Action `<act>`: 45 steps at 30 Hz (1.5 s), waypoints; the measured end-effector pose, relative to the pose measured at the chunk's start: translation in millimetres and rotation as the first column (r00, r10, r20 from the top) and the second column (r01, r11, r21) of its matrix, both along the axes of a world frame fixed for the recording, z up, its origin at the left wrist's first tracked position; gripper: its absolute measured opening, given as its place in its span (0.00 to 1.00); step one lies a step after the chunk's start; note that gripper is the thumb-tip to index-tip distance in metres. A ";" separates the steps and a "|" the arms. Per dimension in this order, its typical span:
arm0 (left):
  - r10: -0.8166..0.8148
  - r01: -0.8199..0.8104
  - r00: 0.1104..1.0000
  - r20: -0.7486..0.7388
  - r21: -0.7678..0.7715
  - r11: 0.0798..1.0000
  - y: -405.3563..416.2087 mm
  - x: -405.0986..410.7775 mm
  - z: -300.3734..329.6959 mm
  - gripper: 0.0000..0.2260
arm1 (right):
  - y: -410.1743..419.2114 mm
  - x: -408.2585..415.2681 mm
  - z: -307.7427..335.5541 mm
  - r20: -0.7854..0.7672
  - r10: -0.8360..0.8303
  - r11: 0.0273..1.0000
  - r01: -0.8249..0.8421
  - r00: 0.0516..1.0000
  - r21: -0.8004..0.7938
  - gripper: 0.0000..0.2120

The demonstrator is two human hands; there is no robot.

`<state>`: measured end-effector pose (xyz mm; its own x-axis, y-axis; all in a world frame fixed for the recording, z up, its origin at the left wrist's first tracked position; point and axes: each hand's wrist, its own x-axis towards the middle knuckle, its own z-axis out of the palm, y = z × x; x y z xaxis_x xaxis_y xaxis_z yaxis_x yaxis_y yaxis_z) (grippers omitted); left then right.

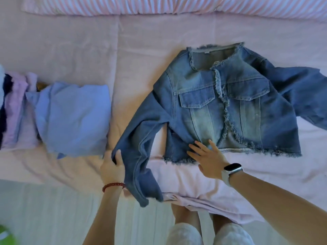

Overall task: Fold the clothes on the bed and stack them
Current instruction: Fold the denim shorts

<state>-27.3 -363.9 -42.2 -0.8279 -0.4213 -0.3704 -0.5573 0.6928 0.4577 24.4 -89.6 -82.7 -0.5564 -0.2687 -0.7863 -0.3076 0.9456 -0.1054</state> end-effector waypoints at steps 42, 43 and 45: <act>-0.592 0.600 0.800 -0.101 0.114 0.792 118.8 -130.5 -19.6 0.14 | 12.2 -6.2 5.1 0.012 -0.999 0.039 0.964 0.043 -0.261 0.09; -0.610 0.623 0.780 -0.142 0.080 0.778 116.9 -132.5 -18.7 0.08 | 22.4 -6.3 8.0 0.024 -0.999 0.035 0.953 0.044 -0.301 0.05; -0.616 0.652 0.750 -0.240 0.112 0.750 112.4 -134.0 -12.1 0.05 | 46.1 -3.5 22.4 0.045 -0.999 0.000 0.915 0.020 -0.403 0.06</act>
<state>-161.3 -251.5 -54.2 -0.9367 0.2834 -0.2058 0.0843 0.7528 0.6528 20.8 -43.5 -60.3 -0.5740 0.5166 -0.6354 0.8165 0.3023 -0.4918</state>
